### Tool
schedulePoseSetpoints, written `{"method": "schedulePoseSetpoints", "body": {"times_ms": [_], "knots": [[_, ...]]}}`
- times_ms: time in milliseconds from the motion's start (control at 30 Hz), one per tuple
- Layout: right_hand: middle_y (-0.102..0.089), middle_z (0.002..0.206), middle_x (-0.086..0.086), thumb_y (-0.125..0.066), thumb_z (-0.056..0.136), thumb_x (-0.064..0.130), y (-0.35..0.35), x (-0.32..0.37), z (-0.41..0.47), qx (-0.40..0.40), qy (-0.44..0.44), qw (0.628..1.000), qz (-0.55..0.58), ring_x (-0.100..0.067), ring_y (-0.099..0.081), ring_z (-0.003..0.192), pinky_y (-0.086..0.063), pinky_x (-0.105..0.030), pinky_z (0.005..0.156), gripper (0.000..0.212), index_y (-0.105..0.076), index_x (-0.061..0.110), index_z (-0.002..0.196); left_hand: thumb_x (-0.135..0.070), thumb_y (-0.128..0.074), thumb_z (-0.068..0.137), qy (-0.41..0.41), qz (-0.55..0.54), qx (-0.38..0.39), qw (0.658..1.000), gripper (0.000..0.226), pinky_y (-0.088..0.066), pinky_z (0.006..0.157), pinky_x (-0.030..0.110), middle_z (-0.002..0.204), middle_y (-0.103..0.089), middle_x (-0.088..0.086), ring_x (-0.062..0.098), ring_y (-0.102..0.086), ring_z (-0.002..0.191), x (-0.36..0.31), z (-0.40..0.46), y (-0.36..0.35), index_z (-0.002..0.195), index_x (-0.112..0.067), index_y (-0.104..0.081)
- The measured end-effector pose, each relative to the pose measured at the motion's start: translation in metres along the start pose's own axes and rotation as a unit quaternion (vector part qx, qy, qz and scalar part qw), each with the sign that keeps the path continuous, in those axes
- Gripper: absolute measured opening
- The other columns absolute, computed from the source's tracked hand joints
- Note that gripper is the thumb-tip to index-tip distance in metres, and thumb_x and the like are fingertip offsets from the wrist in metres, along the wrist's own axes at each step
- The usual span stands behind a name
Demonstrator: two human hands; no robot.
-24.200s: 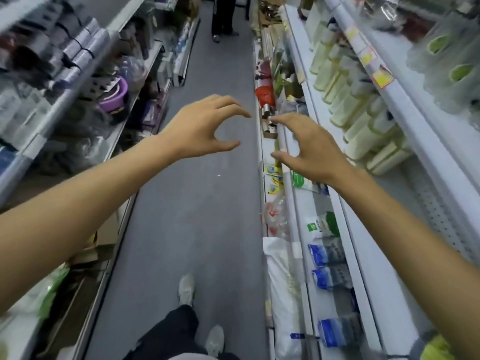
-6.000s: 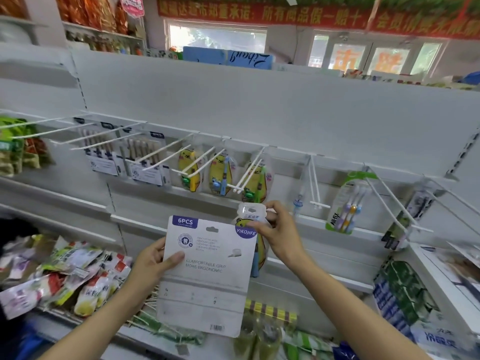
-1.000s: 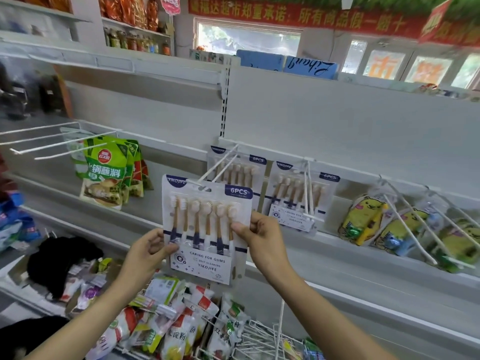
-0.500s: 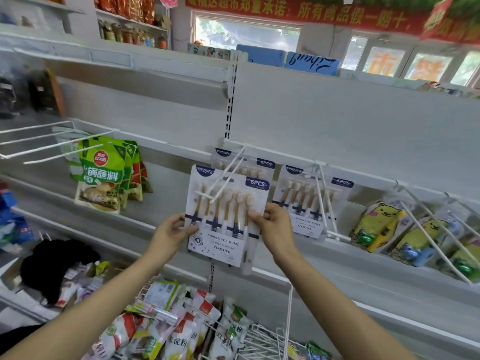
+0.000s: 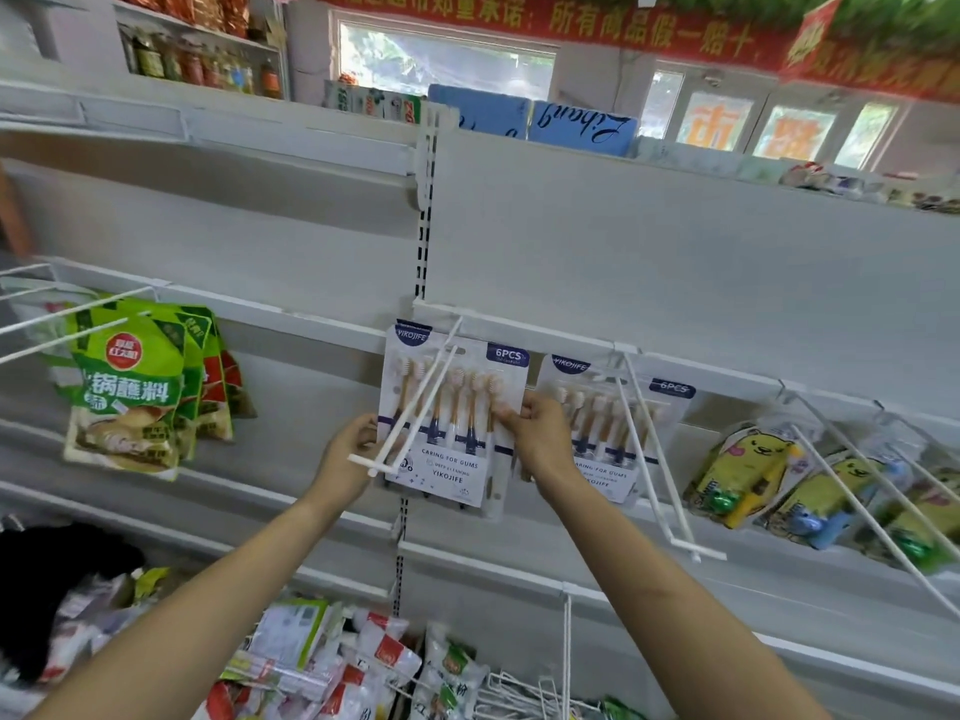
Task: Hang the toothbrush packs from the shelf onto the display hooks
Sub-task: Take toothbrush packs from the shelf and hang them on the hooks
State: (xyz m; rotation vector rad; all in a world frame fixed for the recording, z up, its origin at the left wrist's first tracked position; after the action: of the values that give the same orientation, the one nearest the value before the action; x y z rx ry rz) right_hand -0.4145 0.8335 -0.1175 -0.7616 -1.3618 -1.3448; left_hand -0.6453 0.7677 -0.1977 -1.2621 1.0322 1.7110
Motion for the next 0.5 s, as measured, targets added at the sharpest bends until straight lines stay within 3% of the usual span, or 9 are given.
{"method": "schedulePoseSetpoints", "body": {"times_ms": [67,133,233,267,367,433,500], "knots": [[-0.077,0.085,-0.002,-0.062,0.095,0.012,0.000,-0.002,0.003,-0.003,-0.002,1.000,-0.002,-0.018,-0.074,0.081,-0.060,-0.039,0.078,0.017,-0.071,0.019,0.083,-0.010,-0.070,0.090,-0.005,0.000,-0.002,1.000,0.018,-0.048,0.056,0.017,0.073,-0.061,-0.004,0.009,-0.059,0.068,-0.002,0.001,-0.001,0.080,-0.022,-0.061],[-0.077,0.086,-0.004,-0.062,0.094,0.011,0.000,-0.005,0.006,-0.004,-0.003,1.000,-0.006,-0.021,-0.074,0.084,-0.060,-0.045,0.082,0.012,-0.073,0.013,0.088,-0.011,-0.069,0.091,-0.007,0.008,-0.005,1.000,0.019,-0.048,0.056,0.015,0.073,-0.062,-0.006,0.009,-0.058,0.068,0.000,0.003,-0.002,0.081,-0.024,-0.061],[-0.077,0.088,-0.009,-0.062,0.094,0.013,0.001,-0.006,0.004,-0.015,-0.003,1.000,-0.007,-0.029,-0.073,0.088,-0.057,-0.052,0.084,0.012,-0.072,0.006,0.091,-0.023,-0.074,0.088,-0.006,0.034,-0.008,0.999,0.012,-0.057,0.070,0.031,0.081,-0.066,-0.007,0.018,-0.064,0.080,0.007,0.002,0.004,0.091,-0.028,-0.063],[-0.076,0.087,-0.011,-0.063,0.094,0.015,0.004,-0.005,0.002,-0.028,0.000,1.000,-0.007,-0.032,-0.071,0.087,-0.057,-0.053,0.084,0.014,-0.071,0.006,0.090,-0.030,-0.077,0.084,-0.010,0.057,-0.007,0.998,0.022,-0.057,0.074,0.037,0.088,-0.067,-0.007,0.019,-0.065,0.085,0.010,0.001,0.006,0.101,-0.030,-0.062],[-0.074,0.086,-0.004,-0.063,0.095,0.022,0.015,-0.002,-0.009,-0.066,0.005,0.997,-0.024,-0.020,-0.070,0.083,-0.058,-0.048,0.082,0.012,-0.069,0.012,0.091,-0.040,-0.083,0.075,-0.033,0.145,-0.061,0.987,0.066,-0.054,0.081,0.038,0.117,-0.059,-0.003,0.017,-0.061,0.101,0.005,-0.012,0.013,0.128,-0.032,-0.045],[-0.073,0.097,0.001,-0.061,0.096,0.020,0.020,0.000,-0.020,-0.072,0.029,0.995,-0.069,-0.011,-0.069,0.090,-0.058,-0.041,0.087,0.014,-0.067,0.015,0.107,-0.034,-0.082,0.077,-0.093,0.200,-0.110,0.969,0.065,-0.049,0.083,0.035,0.122,-0.053,-0.001,0.019,-0.055,0.108,-0.015,-0.028,0.014,0.130,-0.027,-0.045],[-0.071,0.114,-0.003,-0.060,0.096,0.014,0.025,-0.001,-0.036,-0.065,0.049,0.990,-0.119,-0.016,-0.067,0.105,-0.054,-0.038,0.096,0.029,-0.060,0.012,0.124,-0.027,-0.077,0.082,-0.170,0.265,-0.112,0.943,0.054,-0.047,0.084,0.034,0.123,-0.054,0.002,0.024,-0.054,0.111,-0.036,-0.043,0.004,0.129,-0.021,-0.051]]}}
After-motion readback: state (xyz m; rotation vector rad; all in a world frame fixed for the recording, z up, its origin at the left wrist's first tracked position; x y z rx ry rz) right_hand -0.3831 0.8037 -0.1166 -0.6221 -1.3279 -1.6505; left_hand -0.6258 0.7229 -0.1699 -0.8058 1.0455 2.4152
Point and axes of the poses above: each hand's wrist, its own z-axis towards the middle knuckle, its own y-axis out of the back of the hand, x = y × z, the point moved 9 cm from there along z, towards the middle knuckle
